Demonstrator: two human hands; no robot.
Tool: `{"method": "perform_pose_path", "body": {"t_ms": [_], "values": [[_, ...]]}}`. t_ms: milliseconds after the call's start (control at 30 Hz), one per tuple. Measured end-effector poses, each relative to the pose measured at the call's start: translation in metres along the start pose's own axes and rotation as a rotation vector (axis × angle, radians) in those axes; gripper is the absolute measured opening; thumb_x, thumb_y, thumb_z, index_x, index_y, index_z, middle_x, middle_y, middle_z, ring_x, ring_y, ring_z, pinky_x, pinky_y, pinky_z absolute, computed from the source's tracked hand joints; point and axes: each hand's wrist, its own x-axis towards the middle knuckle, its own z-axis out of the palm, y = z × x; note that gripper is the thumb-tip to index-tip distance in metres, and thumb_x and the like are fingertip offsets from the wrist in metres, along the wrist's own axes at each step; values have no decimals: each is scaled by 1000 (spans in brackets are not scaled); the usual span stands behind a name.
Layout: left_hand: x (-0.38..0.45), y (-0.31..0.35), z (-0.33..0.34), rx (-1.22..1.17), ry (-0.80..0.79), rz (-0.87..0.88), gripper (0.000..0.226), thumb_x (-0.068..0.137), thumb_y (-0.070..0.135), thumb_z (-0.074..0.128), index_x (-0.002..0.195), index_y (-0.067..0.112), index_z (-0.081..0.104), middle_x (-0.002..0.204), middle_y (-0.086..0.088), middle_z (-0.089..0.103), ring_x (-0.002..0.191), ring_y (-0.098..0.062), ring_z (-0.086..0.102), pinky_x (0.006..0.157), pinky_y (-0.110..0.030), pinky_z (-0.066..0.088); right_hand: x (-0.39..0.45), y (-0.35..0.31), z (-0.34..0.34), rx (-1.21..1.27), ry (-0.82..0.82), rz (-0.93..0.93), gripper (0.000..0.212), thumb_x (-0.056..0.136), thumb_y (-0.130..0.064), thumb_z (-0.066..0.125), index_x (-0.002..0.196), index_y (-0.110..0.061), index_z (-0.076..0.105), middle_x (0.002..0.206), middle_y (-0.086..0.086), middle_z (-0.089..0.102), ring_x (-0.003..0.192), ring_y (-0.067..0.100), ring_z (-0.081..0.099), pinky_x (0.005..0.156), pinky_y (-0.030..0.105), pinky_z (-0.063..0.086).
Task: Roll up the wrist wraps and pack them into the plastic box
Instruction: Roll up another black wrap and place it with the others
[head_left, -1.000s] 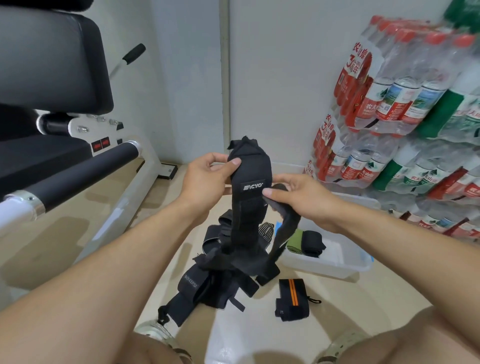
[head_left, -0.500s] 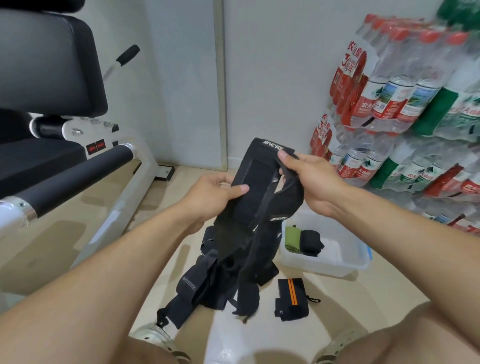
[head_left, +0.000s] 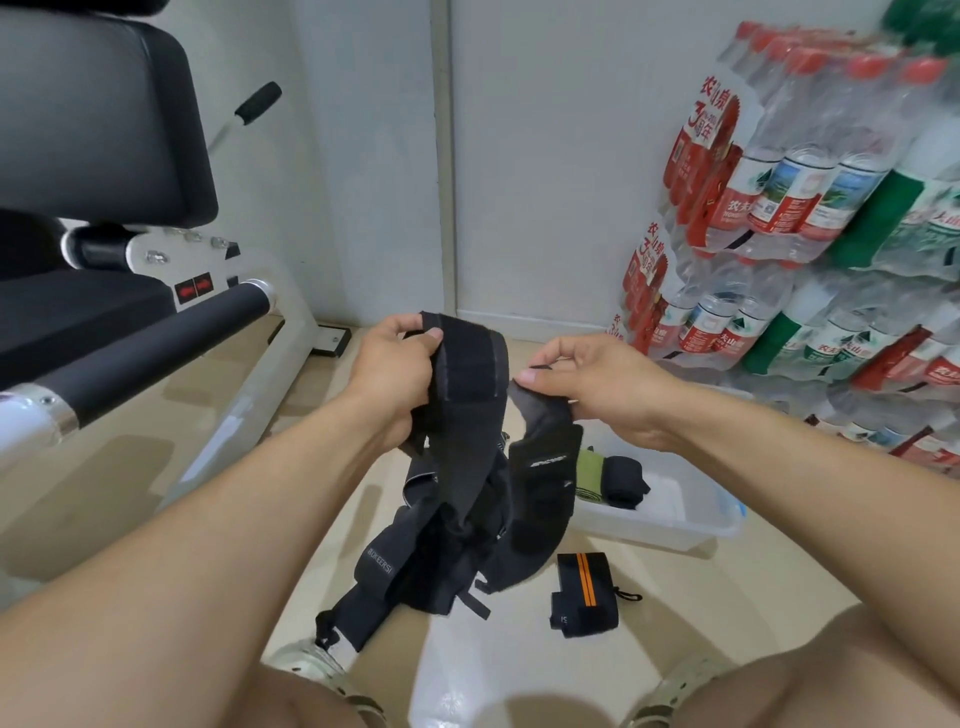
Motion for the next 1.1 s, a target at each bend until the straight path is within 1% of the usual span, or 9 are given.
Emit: {"method": "perform_pose_path", "body": {"t_ms": [100,167,267,400,567,667,833,967,1100], "values": [[-1,3,2,-61,32,12,18,105,15,53,122,15,57,100,-6,73,78,-22,71,70,-40,62,-11,-8,10,39,8,-72,6,86,-15,80,89,-10,77,83,4,78,76,14,73,70,24,60],[0,3,1,-90,28,17,22,105,12,53,126,15,57,100,-4,73,83,-21,72,71,-41,62,-13,-10,15,35,30,-89,7,86,-13,79,93,-10,80,90,5,80,85,18,76,75,26,63],[-2,5,-1,-154,-14,6,30,104,5,50,132,15,56,108,-5,73,86,-21,73,59,-31,59,-12,-9,21,20,63,-107,8,89,-12,77,94,-16,80,94,4,80,95,21,75,87,33,62],[-5,7,0,-234,-72,-3,37,103,-2,45,137,11,52,117,-10,74,96,-26,74,67,-35,61,-10,-6,26,8,131,-135,11,89,-12,78,98,-15,77,91,7,79,94,23,75,85,34,63],[-10,10,4,-273,-141,3,39,103,-5,43,138,11,51,113,-11,74,89,-21,75,66,-33,60,-7,-8,26,105,182,-110,38,87,-14,80,118,-15,58,87,2,79,80,12,75,68,22,61],[-12,9,5,-296,-154,2,40,102,-7,43,138,10,50,114,-12,74,88,-21,75,71,-36,62,-6,-9,26,186,162,-78,49,87,-13,80,128,-19,53,91,0,80,80,10,76,63,20,59],[-16,10,6,-309,-193,-9,39,102,-6,44,137,11,50,111,-8,76,84,-19,75,67,-33,61,-6,-9,27,150,178,-70,45,89,-15,78,127,-22,56,91,-3,80,79,6,75,59,16,56],[-17,12,6,-328,-211,-45,38,99,-7,51,134,10,54,105,-9,77,85,-20,76,67,-35,61,-5,-9,26,114,193,-68,36,89,-14,78,121,-17,61,89,-3,80,71,0,73,53,12,51],[-18,10,5,-258,-268,-35,65,82,-20,66,138,9,49,113,-14,75,92,-26,76,67,-33,61,-5,-10,26,97,197,-71,31,89,-14,78,118,-15,64,87,-3,80,70,0,72,55,14,51]]}}
